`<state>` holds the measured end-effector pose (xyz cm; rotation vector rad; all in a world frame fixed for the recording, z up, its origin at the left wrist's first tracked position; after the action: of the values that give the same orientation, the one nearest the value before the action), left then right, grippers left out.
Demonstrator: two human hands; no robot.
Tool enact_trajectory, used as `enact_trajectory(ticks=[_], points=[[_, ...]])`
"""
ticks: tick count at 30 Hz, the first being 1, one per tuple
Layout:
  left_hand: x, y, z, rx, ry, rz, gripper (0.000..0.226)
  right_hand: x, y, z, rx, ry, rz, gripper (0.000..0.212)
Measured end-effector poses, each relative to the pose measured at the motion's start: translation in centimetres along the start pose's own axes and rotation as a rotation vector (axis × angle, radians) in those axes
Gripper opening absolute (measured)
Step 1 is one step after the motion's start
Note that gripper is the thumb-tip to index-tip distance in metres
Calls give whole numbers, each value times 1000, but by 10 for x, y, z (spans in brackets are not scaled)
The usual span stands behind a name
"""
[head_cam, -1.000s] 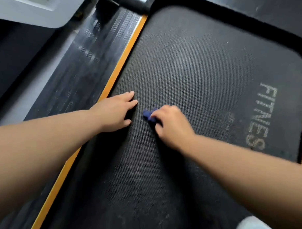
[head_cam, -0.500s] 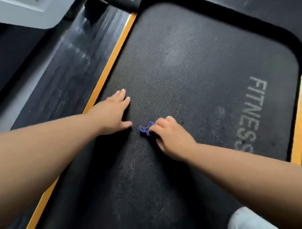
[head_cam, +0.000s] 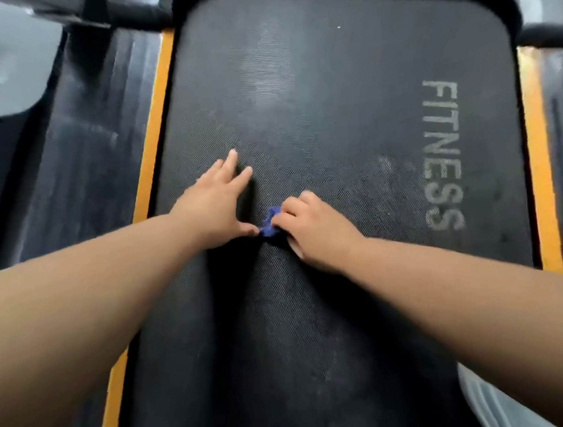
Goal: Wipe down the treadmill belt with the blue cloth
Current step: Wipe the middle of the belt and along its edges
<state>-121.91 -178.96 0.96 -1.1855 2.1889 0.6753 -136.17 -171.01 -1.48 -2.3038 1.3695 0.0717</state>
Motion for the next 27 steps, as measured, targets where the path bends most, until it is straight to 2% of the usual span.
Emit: enact_trajectory(ticks=[1,2,5,6,7,9,12,15,16,18,20,21,22,24,27], points=[[4,3,1,48,-36,5,110,2,9,-5,-52,26,-3,36],[6,5,2,88,-65,6,111,6,24,-14,-85,48,85,38],[11,12,1,124,-104,-10,113,1,92,-43,-16,152,611,31],[13,14,1,132,-116,-15,114,-8,102,-46,38,183,744,29],[16,16,1,136,-129,-22,115,-15,99,-42,50,206,794,26],[18,19,1,136,-142,-45,115,-19,68,-21,17,210,715,23],[17,20,1,150,-140,-51,115,-27,-1,21,111,133,460,27],[19,20,1,150,-149,-50,115,-34,8,21,86,121,350,38],[20,20,2,153,-157,-54,115,-35,29,13,37,143,404,43],[22,20,3,162,-160,-56,114,-51,87,-11,0,225,704,46],[23,18,3,171,-155,-52,114,-81,128,-27,126,308,1031,38],[24,18,4,175,-157,-49,114,-88,127,-29,169,319,1088,32],[24,18,5,177,-159,-43,114,-87,114,-29,147,311,1053,28],[25,17,4,177,-157,-43,114,-75,66,-20,101,314,863,22],[23,19,3,193,-156,-48,115,-66,-5,20,186,270,605,32]])
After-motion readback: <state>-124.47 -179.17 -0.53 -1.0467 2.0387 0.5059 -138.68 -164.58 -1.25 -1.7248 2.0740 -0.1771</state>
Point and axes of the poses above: each hand's wrist, its own x-axis towards the middle knuckle, its own z-axis out of the palm, y = z × x, the point moved 4 cm from there along x, towards the middle knuckle, and after that the axes turned 13 degrees about -y, right-handed, at the moved point
